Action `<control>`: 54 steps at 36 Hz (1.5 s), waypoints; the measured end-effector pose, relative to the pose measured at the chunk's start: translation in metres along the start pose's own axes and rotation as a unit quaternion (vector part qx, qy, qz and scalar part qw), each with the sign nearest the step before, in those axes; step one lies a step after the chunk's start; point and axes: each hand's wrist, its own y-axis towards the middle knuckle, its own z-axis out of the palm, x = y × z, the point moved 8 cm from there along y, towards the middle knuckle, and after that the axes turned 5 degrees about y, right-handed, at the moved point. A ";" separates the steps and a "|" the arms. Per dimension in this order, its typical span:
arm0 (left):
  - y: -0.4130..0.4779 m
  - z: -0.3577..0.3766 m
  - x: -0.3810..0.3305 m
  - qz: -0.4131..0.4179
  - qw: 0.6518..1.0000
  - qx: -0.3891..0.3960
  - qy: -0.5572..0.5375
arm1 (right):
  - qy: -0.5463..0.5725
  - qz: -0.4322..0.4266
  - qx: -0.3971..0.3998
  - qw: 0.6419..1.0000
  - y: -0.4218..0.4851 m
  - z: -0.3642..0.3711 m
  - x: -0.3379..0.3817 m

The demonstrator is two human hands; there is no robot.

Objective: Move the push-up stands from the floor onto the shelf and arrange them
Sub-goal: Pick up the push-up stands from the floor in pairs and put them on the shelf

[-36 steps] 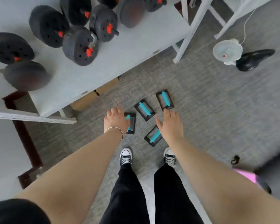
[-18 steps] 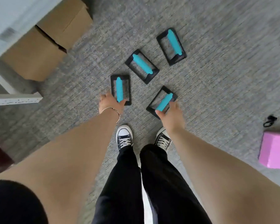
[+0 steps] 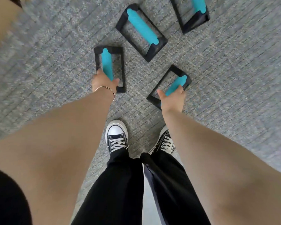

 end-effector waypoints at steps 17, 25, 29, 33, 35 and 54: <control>0.015 0.003 0.004 0.019 0.997 -0.032 -0.073 | 0.171 0.083 -0.026 0.981 0.022 0.006 -0.032; -0.064 -0.038 -0.002 0.062 0.995 -0.001 -0.081 | 0.139 0.010 0.013 0.990 -0.032 -0.046 0.013; -0.128 -0.092 -0.008 0.049 0.995 0.013 -0.089 | 0.109 -0.030 0.028 0.993 -0.088 -0.103 0.055; -0.199 -0.167 -0.020 0.049 0.992 0.018 -0.112 | 0.100 -0.047 0.027 0.993 -0.153 -0.170 0.097; -0.234 -0.208 -0.026 0.056 0.991 0.017 -0.119 | 0.114 -0.051 0.034 0.992 -0.188 -0.203 0.118; -0.466 -0.539 -0.088 0.158 0.958 -0.096 -0.219 | 0.166 -0.260 0.015 0.951 -0.424 -0.455 0.372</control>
